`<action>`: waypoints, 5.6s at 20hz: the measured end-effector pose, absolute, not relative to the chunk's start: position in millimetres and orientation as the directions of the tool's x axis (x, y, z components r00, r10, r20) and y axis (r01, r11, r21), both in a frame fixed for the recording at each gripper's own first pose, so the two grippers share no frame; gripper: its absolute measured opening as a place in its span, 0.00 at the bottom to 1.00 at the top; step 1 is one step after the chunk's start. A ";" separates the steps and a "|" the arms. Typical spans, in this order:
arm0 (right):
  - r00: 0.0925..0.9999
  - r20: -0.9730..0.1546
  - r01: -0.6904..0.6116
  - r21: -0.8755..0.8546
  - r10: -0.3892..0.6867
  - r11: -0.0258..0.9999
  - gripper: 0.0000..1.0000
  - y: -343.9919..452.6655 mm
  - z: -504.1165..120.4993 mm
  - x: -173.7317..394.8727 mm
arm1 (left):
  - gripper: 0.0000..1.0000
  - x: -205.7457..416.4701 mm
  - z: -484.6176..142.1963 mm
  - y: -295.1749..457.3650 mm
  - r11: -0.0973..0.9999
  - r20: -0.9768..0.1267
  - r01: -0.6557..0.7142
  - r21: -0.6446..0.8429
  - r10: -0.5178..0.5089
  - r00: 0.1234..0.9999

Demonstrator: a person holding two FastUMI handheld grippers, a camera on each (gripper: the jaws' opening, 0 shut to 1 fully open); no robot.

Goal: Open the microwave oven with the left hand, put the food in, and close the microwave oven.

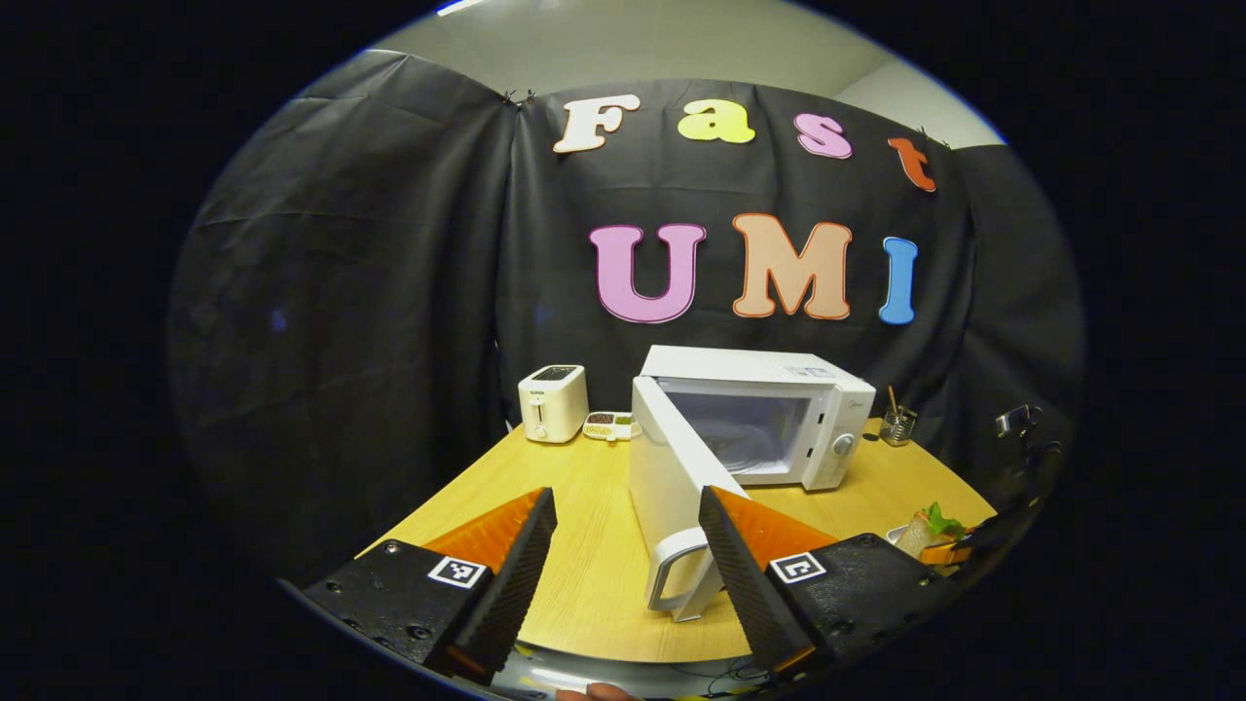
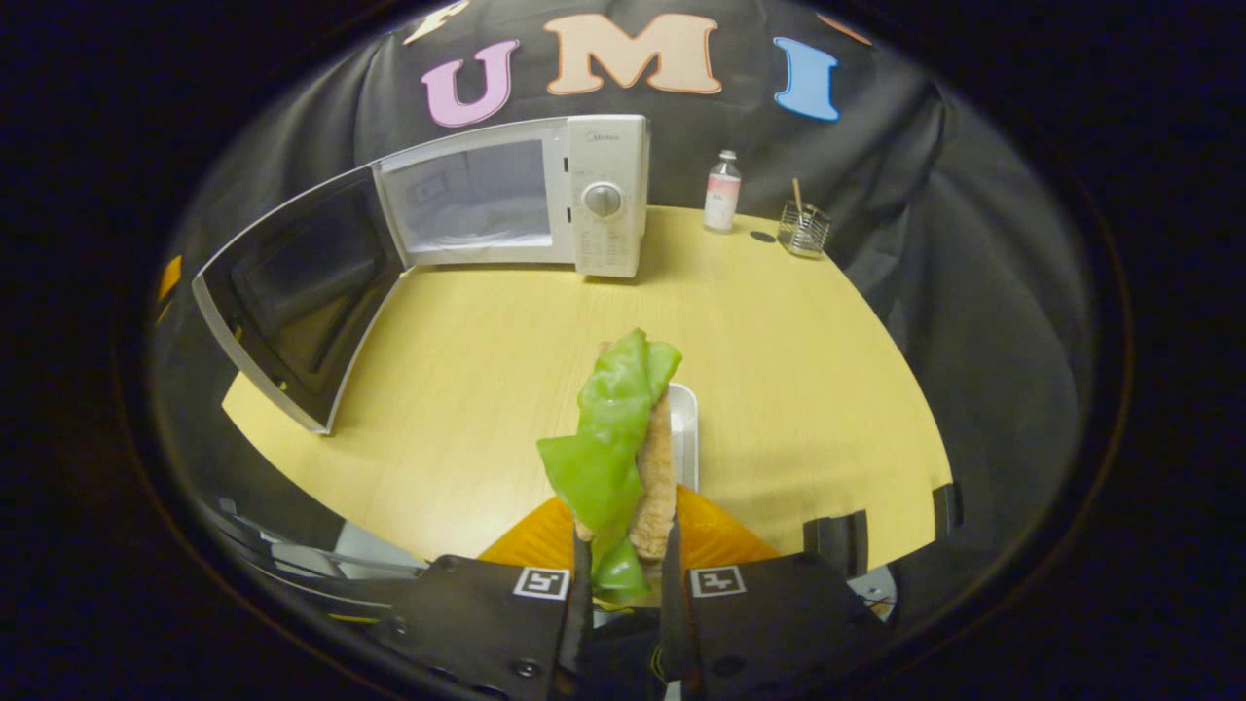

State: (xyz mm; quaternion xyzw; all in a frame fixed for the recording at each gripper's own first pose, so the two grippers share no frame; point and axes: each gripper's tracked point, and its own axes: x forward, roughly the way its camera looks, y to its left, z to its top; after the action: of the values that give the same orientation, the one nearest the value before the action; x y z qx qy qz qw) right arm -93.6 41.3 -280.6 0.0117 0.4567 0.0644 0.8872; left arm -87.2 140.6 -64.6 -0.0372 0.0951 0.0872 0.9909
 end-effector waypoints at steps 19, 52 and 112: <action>0.624 -0.584 0.049 0.692 0.519 0.720 0.30 205.7 -179.6 17.5 | 0.90 -85.7 -62.1 202.5 0.982 -0.119 -0.188 -0.001 0.186 0.975; 0.733 -0.621 0.644 0.765 0.276 0.011 0.27 342.7 -301.0 253.1 | 0.94 -139.9 -102.1 270.2 0.936 -0.249 -0.337 0.101 0.351 0.902; 0.999 0.028 -0.042 -0.011 0.042 0.999 0.96 -70.9 24.7 71.1 | 0.01 -50.5 -222.4 116.9 0.928 -0.623 -0.348 -0.136 0.193 0.758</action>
State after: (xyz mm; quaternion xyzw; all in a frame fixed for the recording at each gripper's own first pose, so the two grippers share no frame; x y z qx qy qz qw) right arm 71.1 -70.9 24.7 -0.0054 -0.0141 0.0209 0.9997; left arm -50.5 116.9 -222.4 -0.1227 0.3156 0.1455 0.9296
